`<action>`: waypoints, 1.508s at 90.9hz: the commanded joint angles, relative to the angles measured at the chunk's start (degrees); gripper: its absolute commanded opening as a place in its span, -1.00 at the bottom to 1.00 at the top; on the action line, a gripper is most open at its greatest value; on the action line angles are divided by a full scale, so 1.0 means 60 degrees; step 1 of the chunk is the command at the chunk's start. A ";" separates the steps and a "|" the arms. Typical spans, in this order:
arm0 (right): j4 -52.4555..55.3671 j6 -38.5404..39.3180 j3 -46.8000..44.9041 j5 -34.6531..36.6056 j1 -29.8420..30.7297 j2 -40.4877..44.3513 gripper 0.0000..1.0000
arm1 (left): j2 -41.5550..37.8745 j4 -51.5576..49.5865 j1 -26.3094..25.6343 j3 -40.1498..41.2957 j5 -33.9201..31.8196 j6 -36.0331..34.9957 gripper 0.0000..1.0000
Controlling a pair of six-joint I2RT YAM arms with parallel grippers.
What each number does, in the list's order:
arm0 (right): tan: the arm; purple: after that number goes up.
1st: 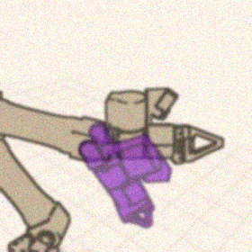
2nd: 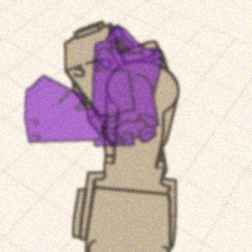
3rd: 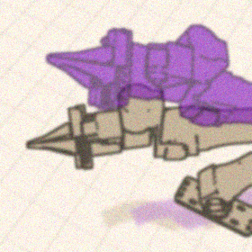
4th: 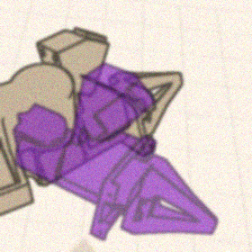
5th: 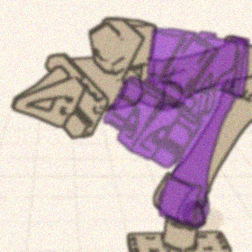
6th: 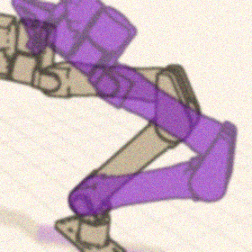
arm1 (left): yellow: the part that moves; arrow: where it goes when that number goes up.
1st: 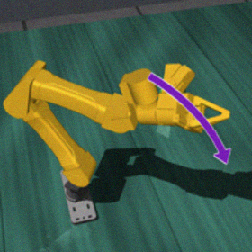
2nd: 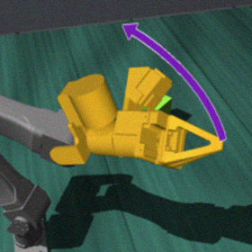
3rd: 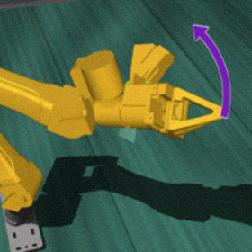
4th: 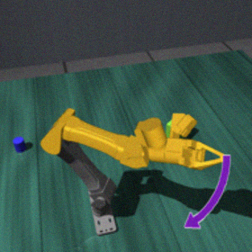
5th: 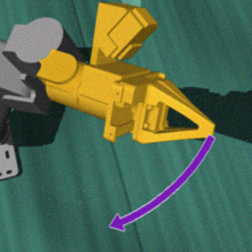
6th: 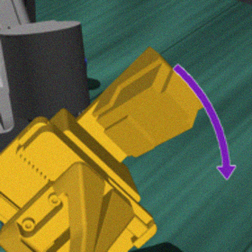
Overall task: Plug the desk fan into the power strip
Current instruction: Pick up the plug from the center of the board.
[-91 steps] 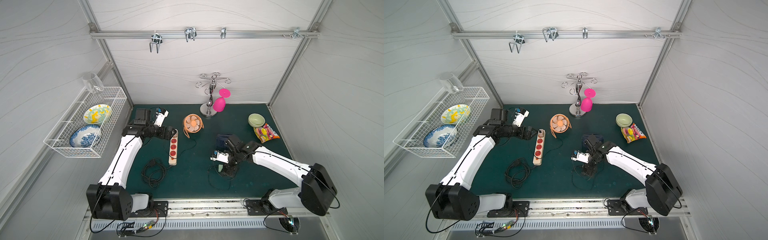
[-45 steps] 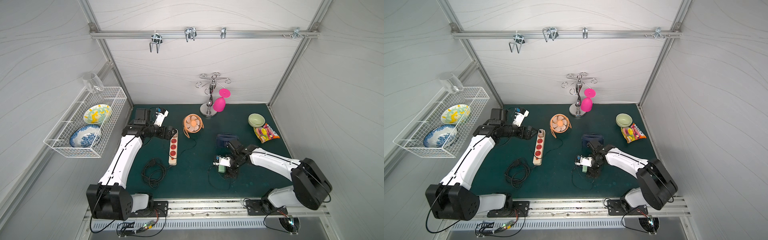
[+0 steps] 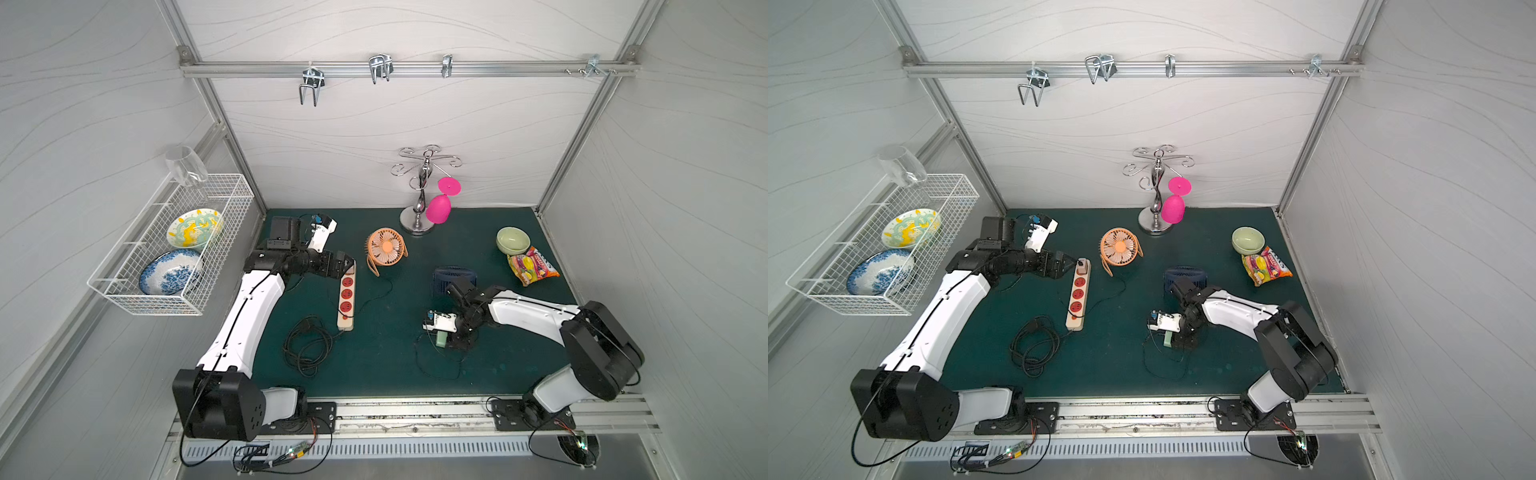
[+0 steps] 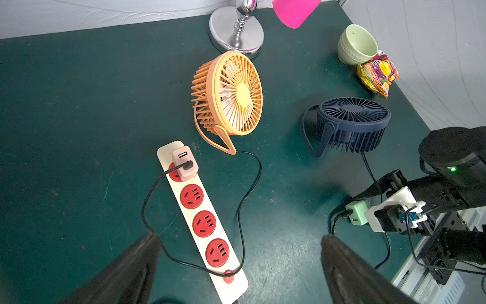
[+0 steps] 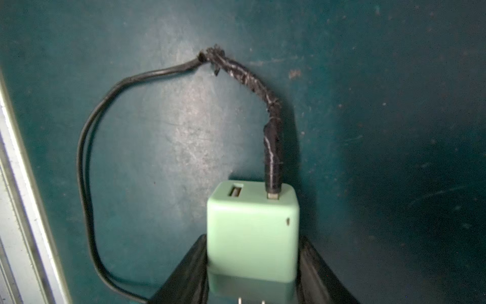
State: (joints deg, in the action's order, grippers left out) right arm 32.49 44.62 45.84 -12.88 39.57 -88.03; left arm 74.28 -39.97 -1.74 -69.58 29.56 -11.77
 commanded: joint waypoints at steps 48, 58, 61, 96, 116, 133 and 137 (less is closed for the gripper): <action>0.0664 -0.0312 0.0771 -0.0844 0.0056 0.0851 -1.00 | -0.0268 -0.0313 0.0015 -0.0395 0.1926 -0.1380 0.89; 0.0602 -0.0518 0.0941 -0.1135 0.0028 0.1327 -1.00 | -0.0223 -0.0790 -0.0025 -0.0674 0.2899 -0.1963 0.87; 0.0552 -0.0621 0.0974 -0.1216 0.0026 0.1455 -1.00 | -0.0206 -0.0956 -0.0052 -0.0715 0.3191 -0.2226 0.87; -0.1309 -0.2535 0.1277 -0.2432 0.0026 0.2024 -1.00 | 0.0013 -0.2524 -0.1389 -0.1131 0.4029 -0.5190 0.97; -0.2538 -0.3527 0.1365 -0.2663 0.0247 0.1871 -1.00 | 0.0489 -0.2898 -0.2151 -0.1418 0.4023 -0.5916 1.00; -0.3139 -0.3712 0.1467 -0.2703 0.0466 0.1686 -1.00 | 0.0961 -0.2919 -0.2695 -0.1703 0.4160 -0.6263 1.00; -0.3325 -0.3716 0.1425 -0.2818 0.0490 0.1699 -1.00 | 0.1041 -0.2905 -0.2792 -0.1722 0.4151 -0.6445 1.00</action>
State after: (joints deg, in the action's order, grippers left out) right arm 17.87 24.36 53.04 -27.22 41.63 -77.43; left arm 79.05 -57.04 -17.26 -77.06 52.75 -46.85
